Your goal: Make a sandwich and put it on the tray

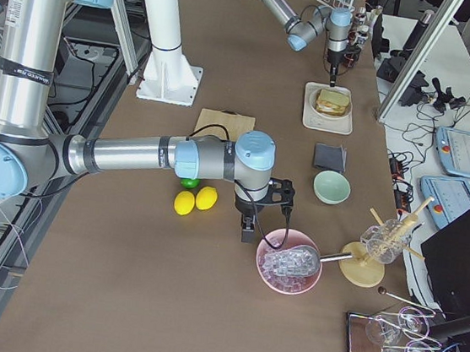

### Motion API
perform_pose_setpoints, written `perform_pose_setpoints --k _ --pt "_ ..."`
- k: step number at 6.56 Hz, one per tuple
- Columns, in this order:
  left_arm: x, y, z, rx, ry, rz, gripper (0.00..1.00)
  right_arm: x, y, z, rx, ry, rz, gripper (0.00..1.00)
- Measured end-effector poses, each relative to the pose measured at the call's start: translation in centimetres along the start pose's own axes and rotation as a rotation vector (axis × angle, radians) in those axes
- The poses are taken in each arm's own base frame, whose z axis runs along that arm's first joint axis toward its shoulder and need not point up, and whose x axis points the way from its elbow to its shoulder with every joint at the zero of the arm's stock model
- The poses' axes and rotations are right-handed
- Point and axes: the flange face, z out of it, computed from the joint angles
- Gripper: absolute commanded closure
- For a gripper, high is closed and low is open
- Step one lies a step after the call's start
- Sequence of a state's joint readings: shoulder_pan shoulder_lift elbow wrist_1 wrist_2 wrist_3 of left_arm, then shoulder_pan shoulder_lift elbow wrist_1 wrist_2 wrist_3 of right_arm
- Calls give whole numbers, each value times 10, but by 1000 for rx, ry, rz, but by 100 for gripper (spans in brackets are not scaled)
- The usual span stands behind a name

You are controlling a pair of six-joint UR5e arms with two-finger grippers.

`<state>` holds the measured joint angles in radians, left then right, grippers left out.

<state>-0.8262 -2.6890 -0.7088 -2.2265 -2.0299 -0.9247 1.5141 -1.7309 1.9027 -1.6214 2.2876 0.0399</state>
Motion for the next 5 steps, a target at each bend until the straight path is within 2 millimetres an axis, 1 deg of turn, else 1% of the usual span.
perform_pose_setpoints --k 1,2,3,4,5 --pt "7 5 -3 9 19 13 2 1 2 1 -4 0 3 0" --pt "8 12 -10 22 39 20 2 3 3 3 -7 2 7 0" --pt "4 22 -23 36 62 18 2 5 5 5 -13 5 11 0" --pt "4 31 -45 41 73 3 2 11 11 10 -24 10 23 0" --pt "-3 41 -72 37 62 -14 2 20 19 17 -41 30 40 0"
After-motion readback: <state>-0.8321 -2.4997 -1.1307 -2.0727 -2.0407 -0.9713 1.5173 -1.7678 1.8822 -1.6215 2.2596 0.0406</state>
